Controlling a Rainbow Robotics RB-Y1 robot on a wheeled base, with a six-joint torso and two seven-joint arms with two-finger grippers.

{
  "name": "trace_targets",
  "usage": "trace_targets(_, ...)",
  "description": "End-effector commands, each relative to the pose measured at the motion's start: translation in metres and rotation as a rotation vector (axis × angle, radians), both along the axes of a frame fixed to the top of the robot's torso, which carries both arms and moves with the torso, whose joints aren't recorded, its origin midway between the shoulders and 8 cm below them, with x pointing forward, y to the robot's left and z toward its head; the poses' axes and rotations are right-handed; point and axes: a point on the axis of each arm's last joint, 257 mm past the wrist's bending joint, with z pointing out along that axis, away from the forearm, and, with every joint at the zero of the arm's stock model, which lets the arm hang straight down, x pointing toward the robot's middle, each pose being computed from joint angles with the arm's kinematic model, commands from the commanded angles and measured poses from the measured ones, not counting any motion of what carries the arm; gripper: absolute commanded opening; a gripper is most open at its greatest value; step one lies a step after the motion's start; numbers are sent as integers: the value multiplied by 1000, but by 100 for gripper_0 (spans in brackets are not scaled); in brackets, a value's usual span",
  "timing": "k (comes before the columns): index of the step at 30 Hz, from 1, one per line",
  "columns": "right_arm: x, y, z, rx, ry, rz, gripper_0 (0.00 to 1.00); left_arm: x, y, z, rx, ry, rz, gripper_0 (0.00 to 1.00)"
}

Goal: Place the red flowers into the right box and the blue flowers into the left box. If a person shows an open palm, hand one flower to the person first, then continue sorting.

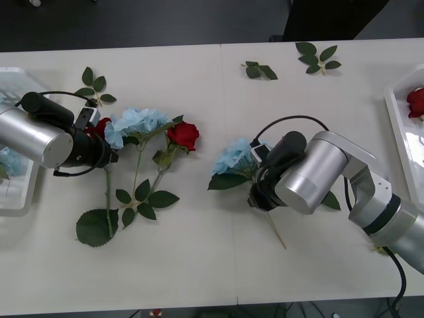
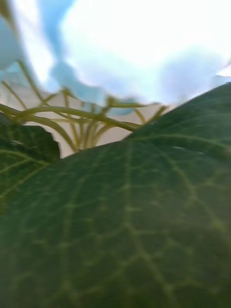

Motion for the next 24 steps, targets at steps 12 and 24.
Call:
trace_targets(12, 10, 35, 4, 20, -32, -68, 100, 20, -30, 15, -64, -41, -11, 100)
trace_targets(24, 21, 45, -4, 48, -38, -87, 73, 22, -27, 12, -91, -44, 7, 3)
